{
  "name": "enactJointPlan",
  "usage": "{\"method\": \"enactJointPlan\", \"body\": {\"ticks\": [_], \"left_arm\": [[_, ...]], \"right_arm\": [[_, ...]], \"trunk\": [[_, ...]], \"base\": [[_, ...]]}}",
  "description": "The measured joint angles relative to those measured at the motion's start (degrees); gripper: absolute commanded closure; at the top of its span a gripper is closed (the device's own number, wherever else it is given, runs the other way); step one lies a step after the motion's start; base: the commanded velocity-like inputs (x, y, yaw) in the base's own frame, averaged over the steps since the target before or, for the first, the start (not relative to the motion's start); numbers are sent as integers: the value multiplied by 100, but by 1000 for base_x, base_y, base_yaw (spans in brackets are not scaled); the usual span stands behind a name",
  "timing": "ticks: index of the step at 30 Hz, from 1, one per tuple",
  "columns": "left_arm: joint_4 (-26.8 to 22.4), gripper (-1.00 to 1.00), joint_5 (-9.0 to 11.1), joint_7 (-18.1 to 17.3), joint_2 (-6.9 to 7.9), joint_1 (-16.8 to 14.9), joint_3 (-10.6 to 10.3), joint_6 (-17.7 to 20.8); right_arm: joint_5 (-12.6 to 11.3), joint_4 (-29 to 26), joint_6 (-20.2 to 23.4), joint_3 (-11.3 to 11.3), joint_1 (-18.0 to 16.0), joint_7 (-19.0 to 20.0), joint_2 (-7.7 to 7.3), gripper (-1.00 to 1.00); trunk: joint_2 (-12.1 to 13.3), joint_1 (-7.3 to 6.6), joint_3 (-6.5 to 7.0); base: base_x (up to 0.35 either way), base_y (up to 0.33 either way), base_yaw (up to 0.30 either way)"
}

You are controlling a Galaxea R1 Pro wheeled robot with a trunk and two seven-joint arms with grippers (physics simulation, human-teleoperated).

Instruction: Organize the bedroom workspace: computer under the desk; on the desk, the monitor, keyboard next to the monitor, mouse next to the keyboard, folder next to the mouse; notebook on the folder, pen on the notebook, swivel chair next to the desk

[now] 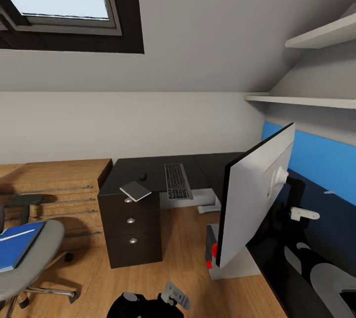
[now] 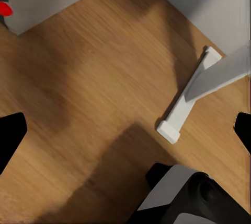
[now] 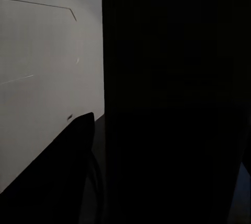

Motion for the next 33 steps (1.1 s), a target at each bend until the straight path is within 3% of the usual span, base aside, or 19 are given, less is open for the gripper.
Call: {"method": "enactJointPlan", "body": {"ticks": [16, 33], "left_arm": [[1, -100, 0, 0, 9, 0, 8, -2], [1, -100, 1, 0, 9, 0, 8, -4]], "right_arm": [[79, -12, 19, -20, 2, -3, 1, 100], [102, -11, 23, -66, 2, 0, 2, 100]], "trunk": [[0, -1, 0], [0, -2, 0]], "base": [[-301, -102, 0], [-37, -271, 0]]}}
